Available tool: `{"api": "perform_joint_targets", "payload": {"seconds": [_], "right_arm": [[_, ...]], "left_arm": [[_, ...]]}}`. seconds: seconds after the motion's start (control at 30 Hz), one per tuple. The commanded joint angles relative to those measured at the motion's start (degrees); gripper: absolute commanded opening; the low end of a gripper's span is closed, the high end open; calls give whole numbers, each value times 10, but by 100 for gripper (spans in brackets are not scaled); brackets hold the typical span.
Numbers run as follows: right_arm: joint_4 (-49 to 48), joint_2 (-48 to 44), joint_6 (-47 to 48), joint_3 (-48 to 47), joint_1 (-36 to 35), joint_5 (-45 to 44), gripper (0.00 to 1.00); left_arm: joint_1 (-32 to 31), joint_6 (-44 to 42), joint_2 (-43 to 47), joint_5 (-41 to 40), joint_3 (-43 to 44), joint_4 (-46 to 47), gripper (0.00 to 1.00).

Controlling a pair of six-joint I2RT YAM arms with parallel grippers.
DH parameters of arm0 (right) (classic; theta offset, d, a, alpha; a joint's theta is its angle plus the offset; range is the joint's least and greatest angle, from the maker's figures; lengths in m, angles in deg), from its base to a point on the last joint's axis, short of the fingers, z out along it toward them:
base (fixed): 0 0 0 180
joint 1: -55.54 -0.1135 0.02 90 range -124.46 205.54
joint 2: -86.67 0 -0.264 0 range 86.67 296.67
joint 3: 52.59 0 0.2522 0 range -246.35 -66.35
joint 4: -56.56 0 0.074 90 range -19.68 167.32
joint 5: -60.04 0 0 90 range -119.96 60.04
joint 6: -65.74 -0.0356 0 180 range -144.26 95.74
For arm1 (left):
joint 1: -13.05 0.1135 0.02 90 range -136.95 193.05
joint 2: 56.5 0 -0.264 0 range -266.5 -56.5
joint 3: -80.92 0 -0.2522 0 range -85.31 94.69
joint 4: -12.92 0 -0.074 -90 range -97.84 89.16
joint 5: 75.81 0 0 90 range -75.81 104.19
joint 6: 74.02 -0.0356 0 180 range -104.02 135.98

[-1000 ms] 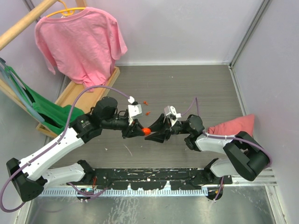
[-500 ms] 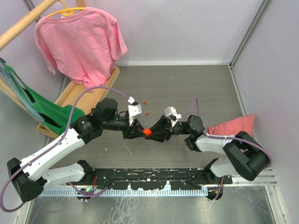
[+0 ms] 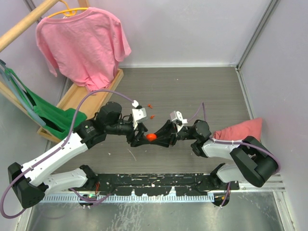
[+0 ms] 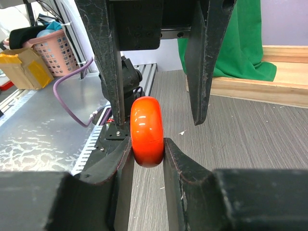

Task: Insert the wireless bluetooth earbuds into the charging case
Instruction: Pick up the charging case at the center of the board, then open the charging case.

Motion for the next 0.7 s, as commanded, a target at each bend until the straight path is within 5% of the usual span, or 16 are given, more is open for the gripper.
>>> {"api": "perform_joint_targets", "payload": {"seconds": [0.0,0.67], "right_arm": [[-40,-18,14,3,0,-9,1],[-58,-3,29,14,0,-16,1]], "left_arm": [[-2,6,5,-24,8,22,60],[33,68,26,-88,5,49,64]]}}
